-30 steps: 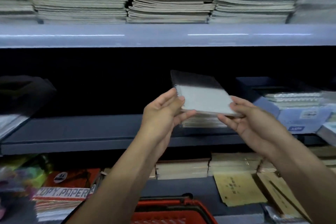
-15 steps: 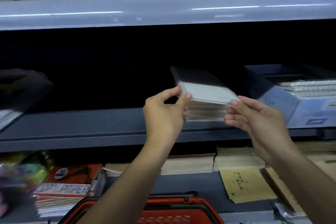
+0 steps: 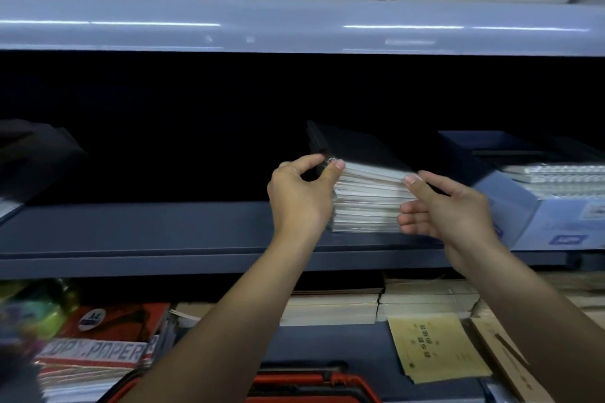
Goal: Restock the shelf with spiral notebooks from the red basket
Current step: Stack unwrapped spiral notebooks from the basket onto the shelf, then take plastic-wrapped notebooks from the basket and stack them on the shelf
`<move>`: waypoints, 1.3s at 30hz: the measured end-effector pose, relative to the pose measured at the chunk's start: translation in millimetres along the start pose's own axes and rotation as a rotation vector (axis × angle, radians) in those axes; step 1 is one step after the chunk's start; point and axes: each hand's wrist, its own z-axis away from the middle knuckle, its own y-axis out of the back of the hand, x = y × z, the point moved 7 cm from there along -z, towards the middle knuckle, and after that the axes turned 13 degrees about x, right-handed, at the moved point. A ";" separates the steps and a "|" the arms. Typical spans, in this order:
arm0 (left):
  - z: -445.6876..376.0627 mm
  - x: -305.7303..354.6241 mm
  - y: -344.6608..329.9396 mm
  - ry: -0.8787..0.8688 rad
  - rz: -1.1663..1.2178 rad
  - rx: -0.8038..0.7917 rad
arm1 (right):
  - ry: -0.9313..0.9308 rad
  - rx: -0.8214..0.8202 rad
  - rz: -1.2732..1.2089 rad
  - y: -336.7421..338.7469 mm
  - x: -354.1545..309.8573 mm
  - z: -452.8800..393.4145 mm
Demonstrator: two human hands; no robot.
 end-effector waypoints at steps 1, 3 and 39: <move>0.2 -0.2 0.2 -0.004 0.001 -0.006 | -0.005 -0.002 0.000 -0.3 -0.6 0.1; 4.4 2.0 3.3 -0.012 0.007 -0.026 | -0.008 -0.007 -0.003 -1.3 -4.2 2.4; 262.0 -246.9 209.9 0.724 -0.415 -0.345 | -0.260 -0.620 1.053 60.4 272.3 293.4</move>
